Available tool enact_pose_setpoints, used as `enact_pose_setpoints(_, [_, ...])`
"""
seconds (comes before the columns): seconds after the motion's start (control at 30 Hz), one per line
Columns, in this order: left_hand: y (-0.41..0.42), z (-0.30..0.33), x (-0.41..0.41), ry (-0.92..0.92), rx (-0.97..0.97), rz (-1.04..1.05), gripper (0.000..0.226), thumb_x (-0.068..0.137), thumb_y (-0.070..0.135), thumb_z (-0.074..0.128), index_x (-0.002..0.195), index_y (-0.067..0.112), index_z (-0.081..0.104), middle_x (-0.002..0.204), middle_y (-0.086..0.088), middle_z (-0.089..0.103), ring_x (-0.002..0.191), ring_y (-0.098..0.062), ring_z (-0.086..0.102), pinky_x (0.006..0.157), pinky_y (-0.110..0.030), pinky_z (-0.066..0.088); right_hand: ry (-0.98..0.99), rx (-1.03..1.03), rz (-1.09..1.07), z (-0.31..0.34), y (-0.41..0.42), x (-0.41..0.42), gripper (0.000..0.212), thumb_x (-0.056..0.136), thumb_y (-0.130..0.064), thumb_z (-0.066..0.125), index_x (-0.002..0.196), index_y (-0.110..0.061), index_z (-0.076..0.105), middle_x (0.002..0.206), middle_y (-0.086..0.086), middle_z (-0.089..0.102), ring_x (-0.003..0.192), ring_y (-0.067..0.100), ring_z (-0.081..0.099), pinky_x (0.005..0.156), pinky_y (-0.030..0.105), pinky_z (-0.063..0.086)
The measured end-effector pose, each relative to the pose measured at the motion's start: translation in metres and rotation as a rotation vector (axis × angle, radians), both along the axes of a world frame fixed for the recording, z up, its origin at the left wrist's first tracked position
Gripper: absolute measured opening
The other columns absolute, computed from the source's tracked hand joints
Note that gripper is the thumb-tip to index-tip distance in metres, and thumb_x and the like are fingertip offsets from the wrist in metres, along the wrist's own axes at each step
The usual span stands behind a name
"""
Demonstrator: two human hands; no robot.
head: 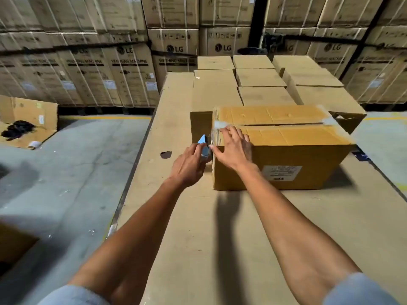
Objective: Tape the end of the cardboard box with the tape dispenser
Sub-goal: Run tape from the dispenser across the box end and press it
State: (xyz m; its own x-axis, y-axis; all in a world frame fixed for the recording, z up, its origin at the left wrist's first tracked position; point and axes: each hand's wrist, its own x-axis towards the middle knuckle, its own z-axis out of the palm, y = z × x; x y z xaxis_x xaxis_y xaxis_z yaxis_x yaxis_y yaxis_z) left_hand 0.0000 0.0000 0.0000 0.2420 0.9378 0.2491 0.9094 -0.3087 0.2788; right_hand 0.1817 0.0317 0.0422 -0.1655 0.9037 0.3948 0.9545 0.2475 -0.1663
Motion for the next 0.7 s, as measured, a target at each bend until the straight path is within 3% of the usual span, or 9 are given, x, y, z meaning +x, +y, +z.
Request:
enact_pose_setpoints(0.1, [0.016,-0.01,-0.026,-0.022,-0.028,-0.013,0.062,0.106,0.031,0.063,0.16,0.016,0.036,0.156,-0.01,0.05,0.124,-0.033,0.061,0.09,-0.05,0.063,-0.028,-0.123,-0.088,-0.004,0.012,-0.031,0.072,0.095,-0.062,0.057,0.151,-0.018,0.044,0.156,0.008,0.047,0.143,0.027,0.046,0.114,0.047,0.038])
enact_pose_setpoints(0.23, [0.034,-0.025,-0.05,-0.008,-0.059,-0.08,0.06,0.105,0.029,0.061,0.158,0.015,0.037,0.155,-0.011,0.05,0.122,-0.036,0.062,0.089,-0.052,0.062,-0.082,-0.17,-0.161,-0.014,0.015,-0.046,0.069,0.098,-0.033,0.064,0.158,-0.015,0.036,0.164,0.007,0.04,0.152,0.026,0.036,0.125,0.047,0.027])
enact_pose_setpoints(0.43, [0.048,-0.039,-0.063,-0.001,-0.094,-0.188,0.059,0.105,0.027,0.06,0.158,0.013,0.039,0.155,-0.013,0.049,0.126,-0.036,0.057,0.095,-0.052,0.057,-0.106,-0.162,-0.169,-0.024,0.0,-0.033,0.067,0.101,-0.03,0.056,0.162,-0.017,0.032,0.168,0.004,0.036,0.155,0.023,0.033,0.129,0.045,0.018])
enact_pose_setpoints(0.6, [0.048,-0.056,-0.059,-0.056,-0.106,-0.262,0.061,0.099,0.023,0.068,0.155,0.012,0.045,0.156,-0.011,0.05,0.133,-0.038,0.054,0.101,-0.053,0.053,-0.127,-0.115,-0.194,-0.028,-0.034,-0.011,0.066,0.098,-0.029,0.053,0.161,-0.022,0.033,0.166,-0.002,0.039,0.152,0.017,0.037,0.13,0.048,0.02])
enact_pose_setpoints(0.7, [0.041,-0.063,-0.052,-0.102,-0.099,-0.332,0.066,0.096,0.025,0.071,0.155,0.011,0.046,0.156,-0.011,0.05,0.134,-0.038,0.053,0.105,-0.053,0.052,-0.102,-0.06,-0.255,-0.028,-0.055,-0.004,0.064,0.09,-0.026,0.057,0.153,-0.022,0.045,0.157,-0.003,0.05,0.144,0.016,0.047,0.126,0.05,0.028])
